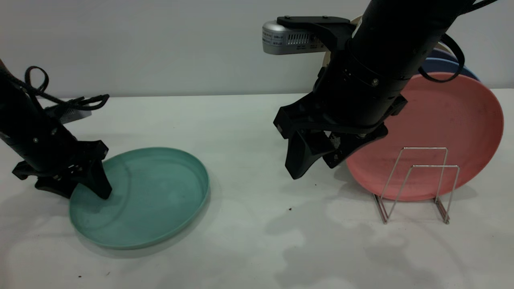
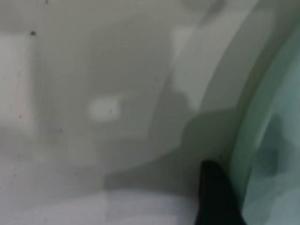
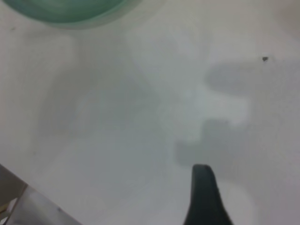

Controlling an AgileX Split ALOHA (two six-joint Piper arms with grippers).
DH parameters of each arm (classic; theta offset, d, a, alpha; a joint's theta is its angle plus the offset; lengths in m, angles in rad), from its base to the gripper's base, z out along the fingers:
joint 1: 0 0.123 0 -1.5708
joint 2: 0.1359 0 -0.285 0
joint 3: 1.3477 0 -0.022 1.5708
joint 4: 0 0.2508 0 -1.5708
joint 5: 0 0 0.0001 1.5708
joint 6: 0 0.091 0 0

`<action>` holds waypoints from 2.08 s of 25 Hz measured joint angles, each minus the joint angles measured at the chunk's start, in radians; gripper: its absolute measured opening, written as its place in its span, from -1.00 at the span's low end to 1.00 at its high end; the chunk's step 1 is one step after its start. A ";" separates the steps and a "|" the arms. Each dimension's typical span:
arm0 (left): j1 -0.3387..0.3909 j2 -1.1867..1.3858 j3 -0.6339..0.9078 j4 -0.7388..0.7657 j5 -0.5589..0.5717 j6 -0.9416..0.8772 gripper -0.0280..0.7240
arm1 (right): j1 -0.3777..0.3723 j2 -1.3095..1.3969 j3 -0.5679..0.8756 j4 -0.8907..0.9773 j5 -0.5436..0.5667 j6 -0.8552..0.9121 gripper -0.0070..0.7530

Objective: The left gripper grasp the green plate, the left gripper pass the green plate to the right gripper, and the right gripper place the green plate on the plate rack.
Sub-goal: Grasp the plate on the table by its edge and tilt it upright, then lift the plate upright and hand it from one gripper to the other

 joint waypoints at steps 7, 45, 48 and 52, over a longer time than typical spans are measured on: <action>0.000 0.005 0.000 -0.004 -0.007 0.001 -0.68 | 0.000 0.000 0.000 0.000 0.002 0.000 0.40; -0.039 -0.124 0.000 -0.771 0.268 1.510 -0.86 | -0.116 0.141 -0.238 0.401 0.084 -0.745 0.33; -0.041 -0.124 0.000 -0.771 0.278 1.512 -0.86 | -0.119 0.141 -0.238 0.403 0.080 -0.746 0.33; -0.055 -0.124 0.000 -0.771 0.286 1.512 -0.86 | -0.126 0.141 -0.239 0.405 0.081 -0.746 0.33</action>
